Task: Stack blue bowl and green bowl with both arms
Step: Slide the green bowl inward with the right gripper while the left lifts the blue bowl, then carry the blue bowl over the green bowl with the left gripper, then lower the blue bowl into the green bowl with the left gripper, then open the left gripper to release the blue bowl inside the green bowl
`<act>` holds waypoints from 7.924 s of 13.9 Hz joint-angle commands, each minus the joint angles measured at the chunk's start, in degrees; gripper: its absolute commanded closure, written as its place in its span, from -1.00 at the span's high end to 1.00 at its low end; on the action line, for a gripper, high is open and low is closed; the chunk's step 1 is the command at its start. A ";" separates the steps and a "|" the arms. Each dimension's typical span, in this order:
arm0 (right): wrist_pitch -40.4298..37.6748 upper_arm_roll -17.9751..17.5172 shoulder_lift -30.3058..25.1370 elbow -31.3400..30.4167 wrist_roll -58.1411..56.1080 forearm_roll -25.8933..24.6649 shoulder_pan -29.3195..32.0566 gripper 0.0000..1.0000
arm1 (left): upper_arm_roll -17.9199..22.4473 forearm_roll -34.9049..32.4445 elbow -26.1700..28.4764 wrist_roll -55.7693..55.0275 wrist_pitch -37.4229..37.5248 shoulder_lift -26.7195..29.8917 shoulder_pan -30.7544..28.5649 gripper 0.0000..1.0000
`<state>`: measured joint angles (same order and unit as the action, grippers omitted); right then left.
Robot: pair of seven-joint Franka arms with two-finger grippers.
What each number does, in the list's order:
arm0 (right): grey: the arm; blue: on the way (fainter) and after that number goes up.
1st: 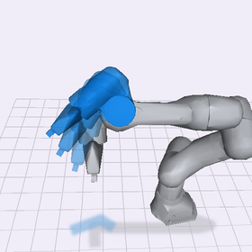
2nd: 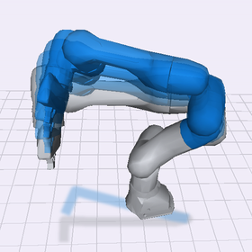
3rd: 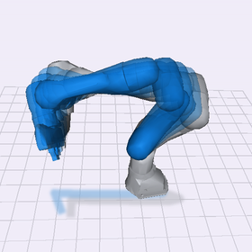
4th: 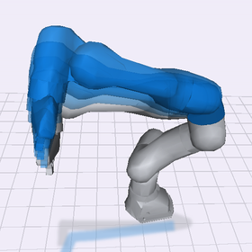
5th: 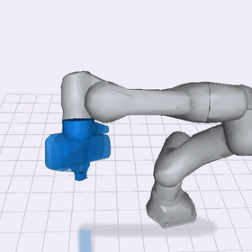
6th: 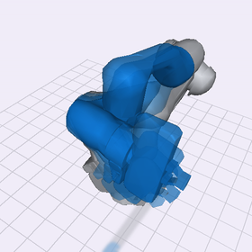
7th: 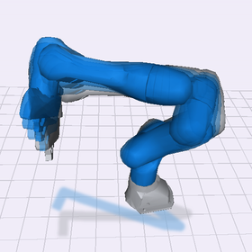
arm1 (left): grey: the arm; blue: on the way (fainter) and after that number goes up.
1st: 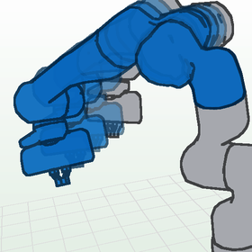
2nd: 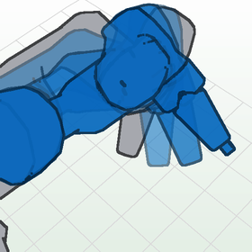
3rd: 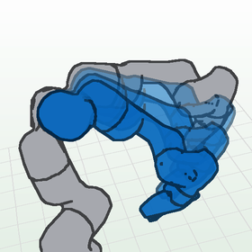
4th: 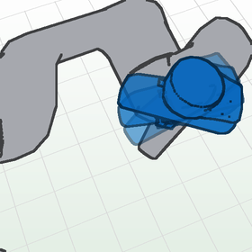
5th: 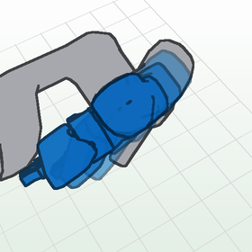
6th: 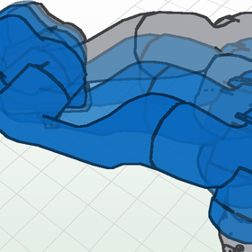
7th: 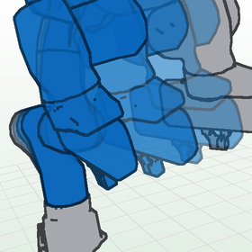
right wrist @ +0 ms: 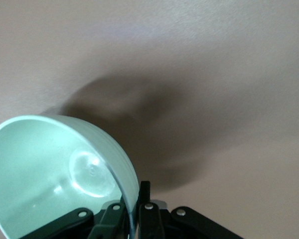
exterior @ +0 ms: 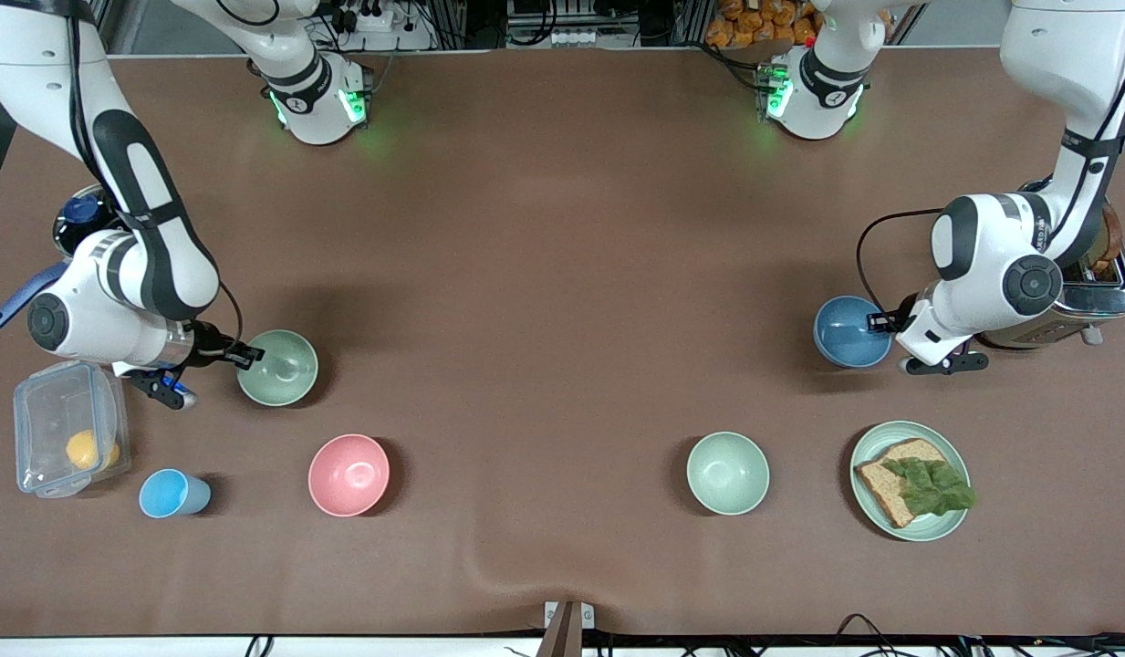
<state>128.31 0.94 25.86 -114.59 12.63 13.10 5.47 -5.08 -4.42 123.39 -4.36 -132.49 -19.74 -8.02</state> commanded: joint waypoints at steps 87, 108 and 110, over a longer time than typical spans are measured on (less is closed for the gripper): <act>17.94 -0.59 25.91 34.00 73.76 15.46 -34.65 1.00 | -19.19 6.88 -48.15 -72.81 11.38 -24.64 23.22 -1.00; 18.99 -0.68 26.52 34.00 74.46 15.73 -34.65 1.00 | -14.61 4.33 -46.92 -72.55 2.59 -30.44 30.26 -1.00; 18.99 -0.68 26.52 34.00 74.47 15.73 -34.74 1.00 | -14.61 4.33 -46.92 -72.55 2.59 -30.45 30.26 -1.00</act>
<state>146.57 0.50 51.51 -81.58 86.61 27.82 -29.20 -20.41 0.92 76.96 -76.76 -129.27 -50.02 21.46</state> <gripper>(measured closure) 0.000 0.956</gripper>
